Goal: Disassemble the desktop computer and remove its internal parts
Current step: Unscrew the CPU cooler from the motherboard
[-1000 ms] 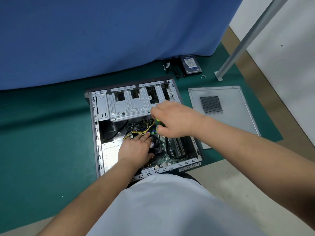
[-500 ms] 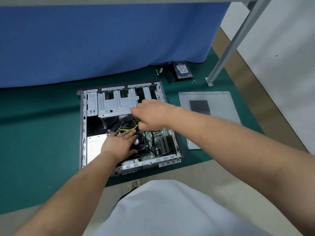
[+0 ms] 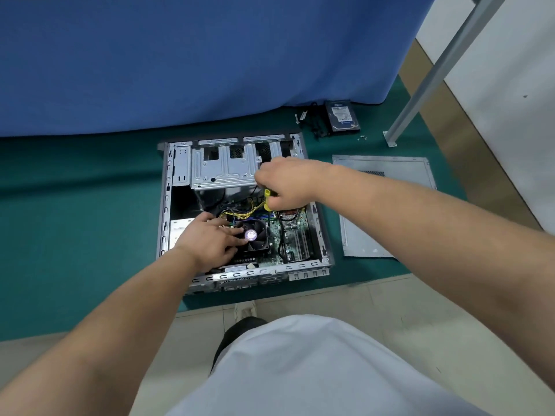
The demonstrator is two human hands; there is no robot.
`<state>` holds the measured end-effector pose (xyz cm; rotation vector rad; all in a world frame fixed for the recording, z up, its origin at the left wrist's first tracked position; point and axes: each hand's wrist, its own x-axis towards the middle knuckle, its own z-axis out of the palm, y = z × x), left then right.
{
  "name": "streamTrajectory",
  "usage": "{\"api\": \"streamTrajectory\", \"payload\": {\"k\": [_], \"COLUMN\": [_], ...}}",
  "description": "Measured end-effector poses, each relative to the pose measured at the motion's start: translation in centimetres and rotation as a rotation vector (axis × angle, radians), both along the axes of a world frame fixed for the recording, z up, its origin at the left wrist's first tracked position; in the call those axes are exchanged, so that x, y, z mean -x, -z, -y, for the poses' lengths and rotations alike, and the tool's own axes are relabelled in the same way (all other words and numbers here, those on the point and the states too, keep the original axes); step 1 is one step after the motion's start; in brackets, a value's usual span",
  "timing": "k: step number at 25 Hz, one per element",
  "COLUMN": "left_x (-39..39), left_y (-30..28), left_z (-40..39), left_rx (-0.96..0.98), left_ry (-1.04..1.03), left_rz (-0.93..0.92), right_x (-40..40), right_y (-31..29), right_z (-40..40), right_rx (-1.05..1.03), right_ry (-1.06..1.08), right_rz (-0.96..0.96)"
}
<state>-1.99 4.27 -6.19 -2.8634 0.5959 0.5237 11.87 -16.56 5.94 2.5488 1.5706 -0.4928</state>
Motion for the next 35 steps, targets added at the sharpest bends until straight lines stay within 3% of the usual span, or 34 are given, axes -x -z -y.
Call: {"api": "streamTrajectory", "payload": {"k": [5, 7, 10, 12, 15, 17, 21, 23, 26, 28, 30, 33, 35], "left_x": [-0.1, -0.1, -0.2, -0.2, -0.2, -0.2, -0.3, -0.4, -0.3, -0.3, -0.3, -0.3, -0.3], "left_y": [0.2, 0.3, 0.5, 0.6, 0.6, 0.8, 1.1, 1.2, 1.3, 1.3, 1.3, 1.3, 1.4], "left_z": [-0.4, -0.5, -0.6, -0.6, -0.5, -0.6, -0.6, -0.7, -0.7, -0.7, -0.8, -0.9, -1.0], "left_rx": [0.017, 0.020, 0.016, 0.017, 0.036, 0.036, 0.003, 0.004, 0.010, 0.012, 0.017, 0.026, 0.028], "left_ry": [-0.029, -0.035, -0.037, -0.050, -0.085, -0.095, -0.090, -0.093, -0.095, -0.095, -0.094, -0.094, -0.097], "left_rz": [-0.022, -0.016, 0.004, 0.019, 0.040, 0.061, 0.063, 0.061, 0.053, 0.057, 0.058, 0.061, 0.058], "right_x": [1.4, 1.3, 0.9, 1.1, 2.4, 2.8, 1.9, 2.0, 2.7, 2.7, 2.1, 0.7, 0.3], "right_y": [1.0, 1.3, 0.6, 0.2, 0.9, 1.3, 1.1, 0.5, 1.0, 1.5, 1.7, 0.6, 0.1], "right_z": [-1.0, -1.7, -1.5, -1.3, -1.5, -1.9, -1.2, -0.9, -1.5, -1.8, -1.8, -1.3, -1.1], "right_rx": [0.017, 0.001, 0.000, 0.024, 0.009, 0.000, -0.009, 0.017, 0.001, -0.022, -0.056, -0.019, 0.016], "right_ry": [0.341, 0.228, -0.024, -0.050, 0.264, 0.359, -0.027, -0.070, 0.229, 0.309, 0.191, -0.029, -0.008], "right_rz": [0.365, 0.302, 0.018, 0.040, 0.320, 0.388, 0.130, 0.093, 0.282, 0.414, 0.342, 0.005, -0.002]}}
